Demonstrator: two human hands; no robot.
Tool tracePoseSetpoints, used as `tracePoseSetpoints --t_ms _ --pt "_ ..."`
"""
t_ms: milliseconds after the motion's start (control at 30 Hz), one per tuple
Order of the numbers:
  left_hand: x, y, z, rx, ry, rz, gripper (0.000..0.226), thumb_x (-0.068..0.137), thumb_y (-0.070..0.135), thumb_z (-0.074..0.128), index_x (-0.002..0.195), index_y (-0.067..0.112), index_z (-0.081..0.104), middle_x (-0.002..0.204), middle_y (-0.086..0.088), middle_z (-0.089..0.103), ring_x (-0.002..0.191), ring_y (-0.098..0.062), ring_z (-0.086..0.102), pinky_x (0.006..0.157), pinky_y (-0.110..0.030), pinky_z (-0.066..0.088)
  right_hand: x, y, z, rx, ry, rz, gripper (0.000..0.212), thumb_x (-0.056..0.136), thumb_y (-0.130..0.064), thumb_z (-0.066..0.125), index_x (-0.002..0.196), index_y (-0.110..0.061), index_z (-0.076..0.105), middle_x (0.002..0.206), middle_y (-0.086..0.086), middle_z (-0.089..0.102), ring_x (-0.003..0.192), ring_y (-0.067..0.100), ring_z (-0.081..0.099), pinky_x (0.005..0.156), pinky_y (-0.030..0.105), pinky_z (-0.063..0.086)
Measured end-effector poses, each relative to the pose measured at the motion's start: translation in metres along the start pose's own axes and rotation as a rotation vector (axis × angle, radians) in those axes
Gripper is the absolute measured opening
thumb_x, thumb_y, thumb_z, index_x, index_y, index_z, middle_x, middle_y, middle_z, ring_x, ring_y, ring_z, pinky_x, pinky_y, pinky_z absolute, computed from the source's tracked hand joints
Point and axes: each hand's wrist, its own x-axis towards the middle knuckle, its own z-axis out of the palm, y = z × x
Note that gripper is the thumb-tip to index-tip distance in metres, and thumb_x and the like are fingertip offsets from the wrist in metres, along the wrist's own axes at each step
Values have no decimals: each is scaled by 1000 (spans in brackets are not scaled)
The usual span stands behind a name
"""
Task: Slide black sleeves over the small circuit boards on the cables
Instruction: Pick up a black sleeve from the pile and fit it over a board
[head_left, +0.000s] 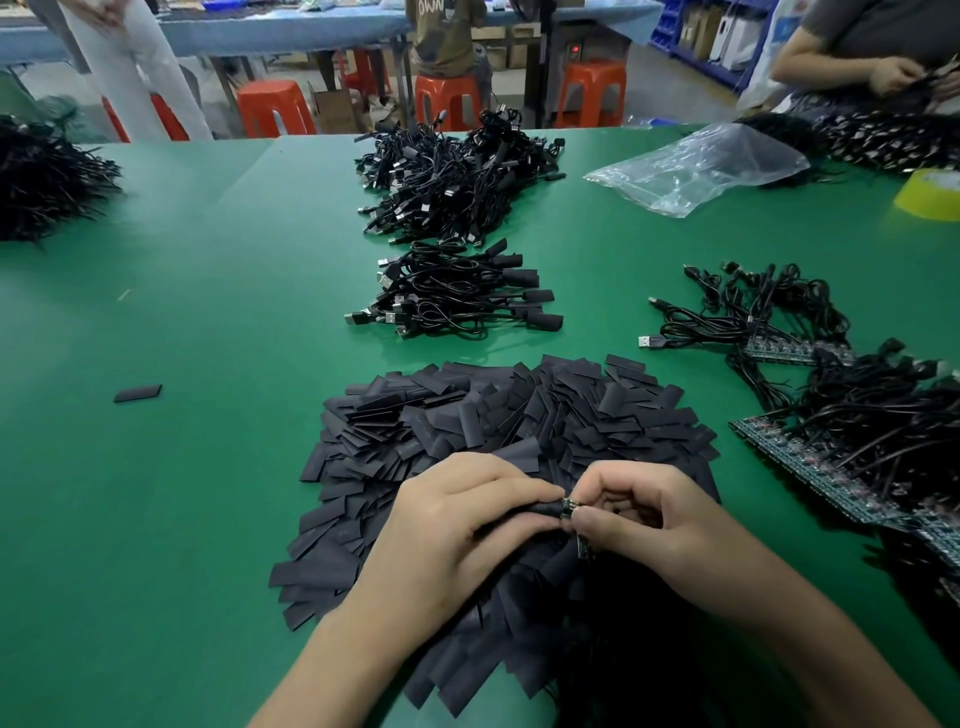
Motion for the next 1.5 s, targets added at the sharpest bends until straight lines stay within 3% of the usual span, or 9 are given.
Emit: tracePoseSetpoints --t_ms 100,400,600,733,1000,1267,1500 --pt "-1 0 1 -25 7 -12 19 94 25 76 107 13 80 100 5 73 95 -8 67 85 -22 52 -1 1 0 -13 4 3 23 89 -45 67 85 -22 69 74 -1 60 69 11 51 63 22 39" --pt "-2 1 3 -28 -56 11 18 95 23 76 112 17 79 103 7 72 96 -9 67 84 -28 55 -2 -2 1 -53 -12 13 14 92 -32 66 81 -24 68 70 -4 60 67 9 53 63 24 41" --pt "0 2 3 -53 30 -47 21 88 22 81 107 14 81 98 7 73 91 -9 68 81 -26 55 -2 -4 0 27 90 -8 9 95 -20 71 87 -18 70 79 15 67 73 15 61 70 26 48" --pt "-1 1 1 -34 68 -81 22 87 30 80 103 15 80 95 8 73 88 -10 68 79 -26 55 -3 -5 2 61 104 5 14 96 -14 69 82 -15 69 74 6 68 69 13 61 67 22 48" --pt "-4 -1 5 -24 30 -2 19 90 23 81 104 11 80 96 6 74 89 -13 67 77 -32 56 -2 -7 5 39 63 23 20 98 -12 67 79 -18 68 71 -3 63 69 10 56 65 20 44" --pt "-5 -4 8 -55 31 28 17 92 23 79 107 15 78 99 11 71 91 -9 66 80 -29 54 -2 -5 5 -5 51 11 14 90 -29 67 81 -18 67 73 -4 60 70 10 53 66 22 42" --pt "-4 -3 6 -72 -16 15 15 93 22 78 108 19 78 101 13 71 92 -8 66 81 -27 54 -2 -3 5 -41 48 0 18 97 -11 68 80 -15 66 71 -3 58 69 10 51 65 23 41"
